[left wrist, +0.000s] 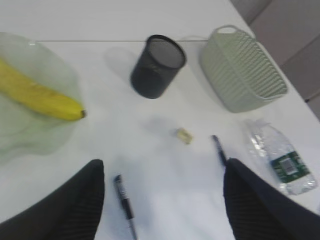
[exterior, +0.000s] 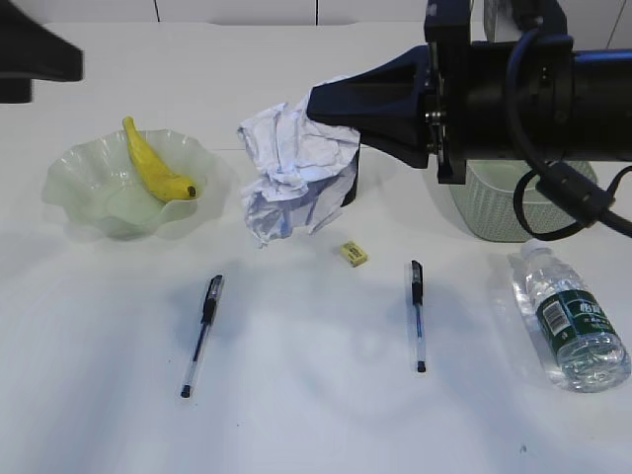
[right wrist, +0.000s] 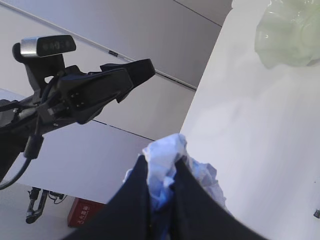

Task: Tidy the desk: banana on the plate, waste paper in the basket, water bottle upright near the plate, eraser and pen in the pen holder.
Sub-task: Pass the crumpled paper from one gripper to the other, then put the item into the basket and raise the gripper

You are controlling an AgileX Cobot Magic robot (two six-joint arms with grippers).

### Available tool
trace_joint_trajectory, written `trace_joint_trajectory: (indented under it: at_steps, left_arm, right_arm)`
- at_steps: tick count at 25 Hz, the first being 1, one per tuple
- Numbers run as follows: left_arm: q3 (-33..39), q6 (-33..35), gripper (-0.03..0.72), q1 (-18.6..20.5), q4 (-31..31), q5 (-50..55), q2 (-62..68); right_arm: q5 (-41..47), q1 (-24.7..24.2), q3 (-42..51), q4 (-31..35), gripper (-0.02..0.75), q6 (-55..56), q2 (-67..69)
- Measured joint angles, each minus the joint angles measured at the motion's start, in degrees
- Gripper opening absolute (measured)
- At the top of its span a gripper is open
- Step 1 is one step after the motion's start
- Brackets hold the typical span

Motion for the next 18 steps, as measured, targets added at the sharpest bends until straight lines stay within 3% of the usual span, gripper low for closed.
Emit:
trace_joint_trajectory:
  at_steps: [3, 7, 10, 14, 18]
  left_arm:
    - [0.0, -3.4, 0.51, 6.7, 6.7, 1.8, -1.6]
    - [1.8, -10.5, 0.485, 12.2, 14.5, 2.3, -4.6]
    - [4.8, -15.8, 0.478, 12.8, 19.5, 1.9, -7.0]
    - [8.6, -17.5, 0.476, 12.6, 26.4, 3.5, -9.4]
    - [9.4, -19.3, 0.472, 12.7, 28.9, 6.0, -12.6]
  right_arm:
    - [0.0, 0.0, 0.0, 0.0, 0.041, 0.0, 0.0]
    - [0.0, 0.0, 0.0, 0.0, 0.041, 0.0, 0.0]
    - [0.1, 0.0, 0.0, 0.0, 0.041, 0.0, 0.0]
    - [0.0, 0.0, 0.0, -0.7, 0.041, 0.0, 0.0]
    - [-2.8, 0.0, 0.0, -5.9, 0.04, 0.1, 0.0]
